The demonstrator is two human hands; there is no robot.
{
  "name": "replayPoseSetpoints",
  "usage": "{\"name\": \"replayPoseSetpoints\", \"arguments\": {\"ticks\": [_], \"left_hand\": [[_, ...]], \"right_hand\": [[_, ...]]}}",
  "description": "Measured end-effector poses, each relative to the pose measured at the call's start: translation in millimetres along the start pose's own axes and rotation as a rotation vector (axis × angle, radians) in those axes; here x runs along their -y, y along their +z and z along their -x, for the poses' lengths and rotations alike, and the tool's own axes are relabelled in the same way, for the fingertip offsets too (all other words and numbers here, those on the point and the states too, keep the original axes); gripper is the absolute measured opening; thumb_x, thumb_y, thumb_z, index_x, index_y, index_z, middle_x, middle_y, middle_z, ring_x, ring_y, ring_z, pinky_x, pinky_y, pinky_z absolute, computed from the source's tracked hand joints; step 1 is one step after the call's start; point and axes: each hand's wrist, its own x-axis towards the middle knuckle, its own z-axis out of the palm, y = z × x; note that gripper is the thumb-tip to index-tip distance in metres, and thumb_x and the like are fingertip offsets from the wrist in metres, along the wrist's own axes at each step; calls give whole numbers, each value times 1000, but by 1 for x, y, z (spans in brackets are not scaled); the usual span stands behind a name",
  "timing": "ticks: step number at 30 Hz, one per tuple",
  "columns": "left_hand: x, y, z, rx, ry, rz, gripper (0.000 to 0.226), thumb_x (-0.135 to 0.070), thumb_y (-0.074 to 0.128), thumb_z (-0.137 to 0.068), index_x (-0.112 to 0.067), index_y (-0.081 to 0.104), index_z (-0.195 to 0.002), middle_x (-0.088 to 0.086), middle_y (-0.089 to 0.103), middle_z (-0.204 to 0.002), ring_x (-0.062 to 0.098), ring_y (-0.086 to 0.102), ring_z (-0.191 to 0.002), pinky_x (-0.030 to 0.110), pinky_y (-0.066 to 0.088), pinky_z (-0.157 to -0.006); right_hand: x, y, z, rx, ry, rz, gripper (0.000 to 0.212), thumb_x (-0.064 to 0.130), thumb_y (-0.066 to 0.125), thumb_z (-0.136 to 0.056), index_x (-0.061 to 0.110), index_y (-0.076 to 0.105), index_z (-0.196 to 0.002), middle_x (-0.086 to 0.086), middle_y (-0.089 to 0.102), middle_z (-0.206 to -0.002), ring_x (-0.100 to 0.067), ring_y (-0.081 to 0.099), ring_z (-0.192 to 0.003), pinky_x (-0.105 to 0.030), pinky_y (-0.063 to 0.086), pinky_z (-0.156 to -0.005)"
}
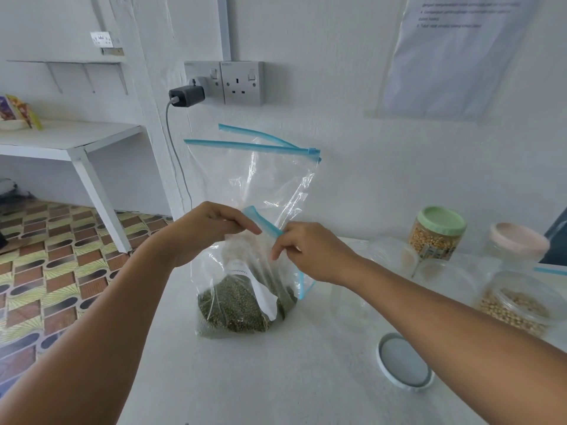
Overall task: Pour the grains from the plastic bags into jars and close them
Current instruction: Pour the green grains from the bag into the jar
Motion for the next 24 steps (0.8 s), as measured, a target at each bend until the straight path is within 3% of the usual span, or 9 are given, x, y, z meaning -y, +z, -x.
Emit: {"name": "replayPoseSetpoints", "arguments": {"ticks": [3, 5, 8, 11, 13, 17, 22, 24], "left_hand": [[0, 0, -3, -62, 4, -12, 35, 5, 61, -98, -20, 85, -93, 3, 78, -111, 25, 66, -114, 46, 45, -112], [-1, 4, -5, -127, 15, -18, 40, 6, 61, -97, -25, 86, -89, 3, 78, -105, 15, 66, -100, 39, 48, -106], [5, 7, -9, -219, 37, 13, 42, 5, 63, -96, -29, 86, -88, 9, 77, -101, 13, 65, -93, 35, 51, -105], [9, 7, -11, -294, 73, 74, 44, 8, 64, -94, -29, 86, -86, 11, 77, -102, 14, 66, -94, 27, 53, -97], [10, 7, -12, -320, 91, 96, 46, 10, 63, -94, -29, 86, -84, 10, 78, -100, 10, 67, -93, 23, 51, -93], [11, 9, -16, -365, 98, 149, 49, 13, 60, -93, -28, 85, -83, -3, 80, -101, 4, 68, -95, 21, 50, -92], [9, 0, -17, -456, 134, 262, 40, 7, 64, -96, -25, 86, -85, 2, 78, -102, 14, 64, -97, 30, 50, -100], [6, -1, -18, -431, 145, 251, 41, 8, 64, -96, -25, 85, -85, 3, 79, -107, 15, 68, -105, 31, 50, -105]], "right_hand": [[-3, -1, -1, -23, -4, -8, 44, -1, 49, -96, 28, 82, -95, 12, 58, -100, -14, 59, -88, -37, 52, -84], [-3, -3, 1, -2, 15, 7, 44, 2, 47, -98, 29, 82, -96, 9, 56, -103, -13, 58, -86, -36, 52, -82], [-3, -9, 8, 159, 77, 101, 39, 14, 45, -103, 39, 76, -103, 4, 45, -113, -10, 53, -79, -31, 48, -77], [-7, -14, 11, 295, 106, 222, 30, 24, 50, -104, 44, 73, -108, 4, 43, -121, -15, 56, -95, -35, 51, -89], [-8, -18, 10, 286, 120, 254, 30, 24, 51, -104, 43, 75, -107, 3, 46, -119, -17, 56, -99, -36, 51, -94], [-10, -24, 9, 266, 148, 246, 41, 11, 44, -103, 36, 76, -100, 5, 53, -110, -19, 60, -93, -37, 54, -84], [-9, -40, 13, 90, 142, -53, 42, 2, 48, -99, 27, 81, -93, 16, 61, -95, -13, 63, -86, -25, 51, -77], [-7, -45, 14, 158, 140, -48, 42, 3, 48, -100, 29, 81, -96, 18, 59, -92, -11, 63, -87, -23, 51, -77]]}}
